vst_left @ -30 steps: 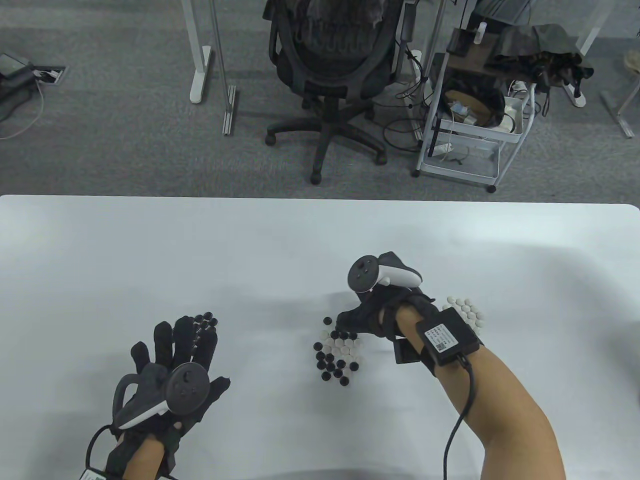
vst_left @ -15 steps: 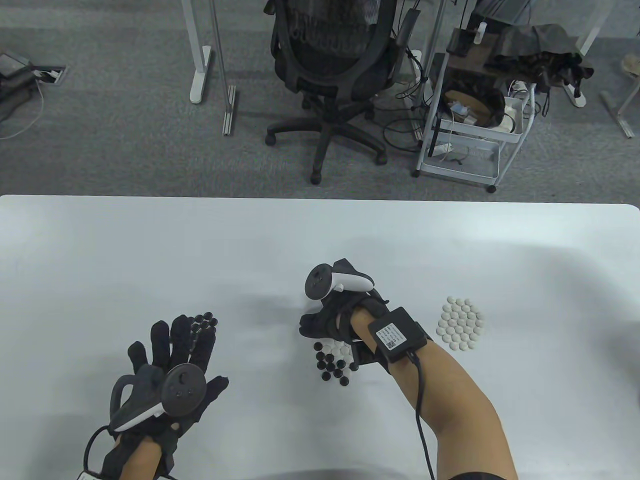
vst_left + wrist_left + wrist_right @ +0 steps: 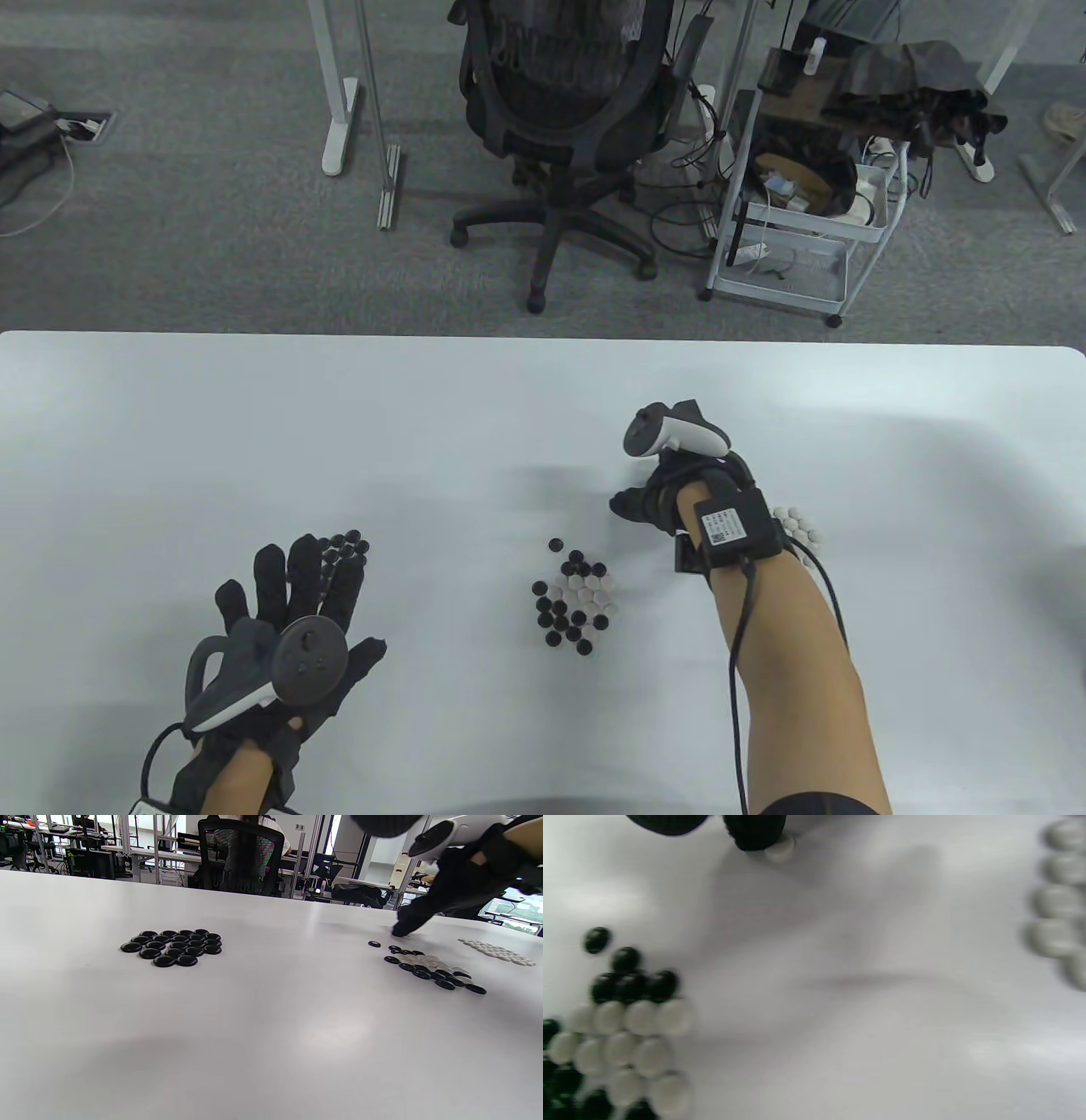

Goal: Go stone sorting task

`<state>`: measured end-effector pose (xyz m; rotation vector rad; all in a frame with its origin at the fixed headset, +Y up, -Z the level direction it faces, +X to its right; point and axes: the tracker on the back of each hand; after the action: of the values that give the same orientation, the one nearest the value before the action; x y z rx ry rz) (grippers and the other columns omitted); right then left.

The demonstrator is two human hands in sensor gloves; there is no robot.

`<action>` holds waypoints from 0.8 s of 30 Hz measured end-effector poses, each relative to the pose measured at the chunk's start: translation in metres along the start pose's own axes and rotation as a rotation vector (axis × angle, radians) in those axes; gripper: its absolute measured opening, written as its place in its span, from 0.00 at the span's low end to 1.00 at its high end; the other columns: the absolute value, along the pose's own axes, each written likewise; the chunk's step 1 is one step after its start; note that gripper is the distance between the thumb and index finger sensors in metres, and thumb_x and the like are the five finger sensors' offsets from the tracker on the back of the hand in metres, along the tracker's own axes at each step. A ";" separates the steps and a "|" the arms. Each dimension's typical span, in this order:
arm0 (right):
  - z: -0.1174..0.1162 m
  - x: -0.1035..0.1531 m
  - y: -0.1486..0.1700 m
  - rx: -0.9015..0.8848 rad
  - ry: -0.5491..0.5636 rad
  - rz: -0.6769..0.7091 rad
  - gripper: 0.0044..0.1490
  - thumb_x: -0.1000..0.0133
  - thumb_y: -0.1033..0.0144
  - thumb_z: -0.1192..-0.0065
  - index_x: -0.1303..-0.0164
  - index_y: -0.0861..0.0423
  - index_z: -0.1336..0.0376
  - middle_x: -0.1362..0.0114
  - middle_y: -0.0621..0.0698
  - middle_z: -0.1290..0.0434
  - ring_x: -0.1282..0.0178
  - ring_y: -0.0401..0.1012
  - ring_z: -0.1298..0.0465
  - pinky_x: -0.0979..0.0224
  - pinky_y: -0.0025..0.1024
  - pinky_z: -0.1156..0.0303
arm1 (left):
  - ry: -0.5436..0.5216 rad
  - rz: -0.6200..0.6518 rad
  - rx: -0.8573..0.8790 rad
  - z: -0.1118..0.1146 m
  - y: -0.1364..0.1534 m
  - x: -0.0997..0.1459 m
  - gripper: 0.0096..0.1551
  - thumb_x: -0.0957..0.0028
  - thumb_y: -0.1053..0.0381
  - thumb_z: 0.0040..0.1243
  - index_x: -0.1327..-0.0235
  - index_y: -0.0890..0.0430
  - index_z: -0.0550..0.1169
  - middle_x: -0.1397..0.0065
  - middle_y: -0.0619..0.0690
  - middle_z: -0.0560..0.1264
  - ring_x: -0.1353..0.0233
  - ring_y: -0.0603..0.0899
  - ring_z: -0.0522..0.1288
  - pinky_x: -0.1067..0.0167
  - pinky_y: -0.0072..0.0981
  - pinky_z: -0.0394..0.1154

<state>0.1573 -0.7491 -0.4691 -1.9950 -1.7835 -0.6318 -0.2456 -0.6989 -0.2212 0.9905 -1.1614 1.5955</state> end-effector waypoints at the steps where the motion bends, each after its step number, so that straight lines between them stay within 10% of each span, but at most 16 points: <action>1: -0.001 0.003 0.013 -0.013 -0.002 -0.008 0.39 0.40 0.44 0.62 0.18 0.47 0.48 0.20 0.64 0.79 0.29 0.67 0.82 0.36 0.80 0.77 | 0.002 0.000 -0.003 0.000 0.000 0.000 0.47 0.33 0.37 0.38 0.12 0.59 0.41 0.17 0.76 0.25 0.27 0.82 0.22 0.42 0.88 0.27; 13: -0.010 0.020 0.094 -0.147 0.030 -0.122 0.40 0.40 0.44 0.61 0.18 0.48 0.48 0.20 0.65 0.79 0.29 0.67 0.82 0.36 0.80 0.78 | 0.016 -0.011 -0.013 0.004 -0.002 -0.003 0.47 0.33 0.37 0.37 0.12 0.59 0.41 0.17 0.77 0.25 0.27 0.82 0.22 0.42 0.88 0.27; 24: -0.008 0.039 0.060 -0.099 0.052 0.052 0.40 0.40 0.44 0.60 0.17 0.50 0.46 0.20 0.66 0.78 0.29 0.67 0.82 0.37 0.80 0.77 | 0.026 -0.009 -0.017 0.005 -0.004 -0.004 0.47 0.33 0.37 0.37 0.12 0.59 0.41 0.17 0.76 0.25 0.27 0.82 0.22 0.42 0.88 0.27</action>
<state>0.2194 -0.7285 -0.4400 -2.0623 -1.6949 -0.7622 -0.2406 -0.7034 -0.2226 0.9600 -1.1496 1.5849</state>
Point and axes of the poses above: the tracker on the back of each hand, its own y axis roughly to the little-finger side, its own x axis roughly from the fingertips to the wrist, z = x × y
